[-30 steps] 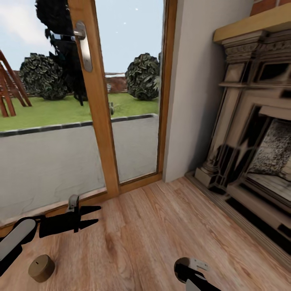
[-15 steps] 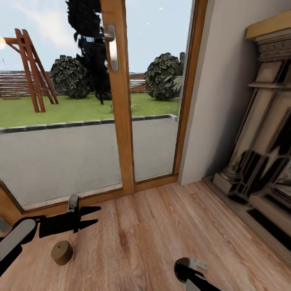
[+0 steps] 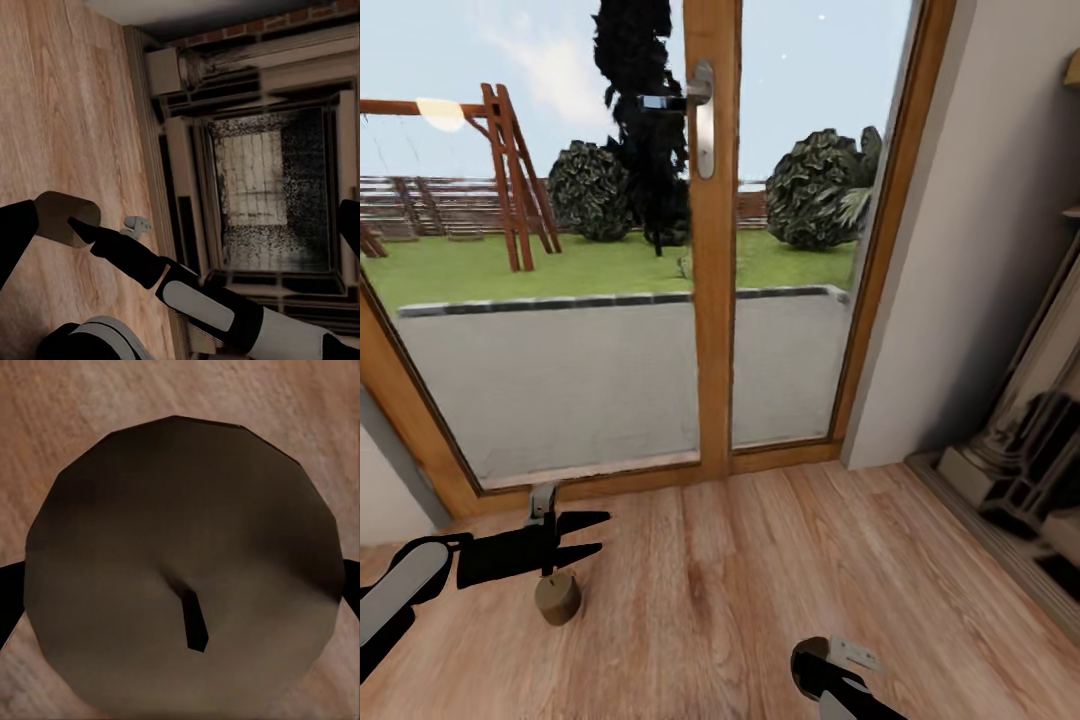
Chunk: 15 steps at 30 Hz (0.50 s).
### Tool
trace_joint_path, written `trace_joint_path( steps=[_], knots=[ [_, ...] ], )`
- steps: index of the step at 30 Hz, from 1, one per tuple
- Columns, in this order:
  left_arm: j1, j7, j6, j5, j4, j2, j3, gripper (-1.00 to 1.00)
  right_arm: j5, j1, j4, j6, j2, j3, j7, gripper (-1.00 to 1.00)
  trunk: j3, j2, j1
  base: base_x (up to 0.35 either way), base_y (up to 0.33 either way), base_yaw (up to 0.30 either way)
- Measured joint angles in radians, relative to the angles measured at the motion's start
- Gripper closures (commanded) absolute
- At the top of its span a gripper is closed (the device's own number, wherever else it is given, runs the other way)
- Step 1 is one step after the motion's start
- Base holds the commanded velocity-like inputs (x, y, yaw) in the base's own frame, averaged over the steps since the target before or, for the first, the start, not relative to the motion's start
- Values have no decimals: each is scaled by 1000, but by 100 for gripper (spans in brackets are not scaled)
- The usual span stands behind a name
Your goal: Place each of the two pumpkins and all three candles from the living room inside a cabinet in the living room (use any cabinet), then make sure every cabinet is closed, and position the cauldron so it is next to a table in the living room.
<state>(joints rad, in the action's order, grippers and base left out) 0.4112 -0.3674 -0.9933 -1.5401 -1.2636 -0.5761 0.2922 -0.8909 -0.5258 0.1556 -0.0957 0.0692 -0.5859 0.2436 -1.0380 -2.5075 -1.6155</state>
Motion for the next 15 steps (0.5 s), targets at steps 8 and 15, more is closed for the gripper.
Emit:
trace_joint_path(
  steps=[8, 15],
  knots=[
    [0, 0, 0, -1, 0, 0, 0, -100, 2, 0, 0, 0, 0, -1, 0, 100, 4, 0, 1, 0, 0, 289],
    [0, 0, 1, -1, 2, 1, 0, -100, 1, 0, 0, -1, 0, -1, 0, 100, 31, 2, 4, 0, 0, 249]
  ],
)
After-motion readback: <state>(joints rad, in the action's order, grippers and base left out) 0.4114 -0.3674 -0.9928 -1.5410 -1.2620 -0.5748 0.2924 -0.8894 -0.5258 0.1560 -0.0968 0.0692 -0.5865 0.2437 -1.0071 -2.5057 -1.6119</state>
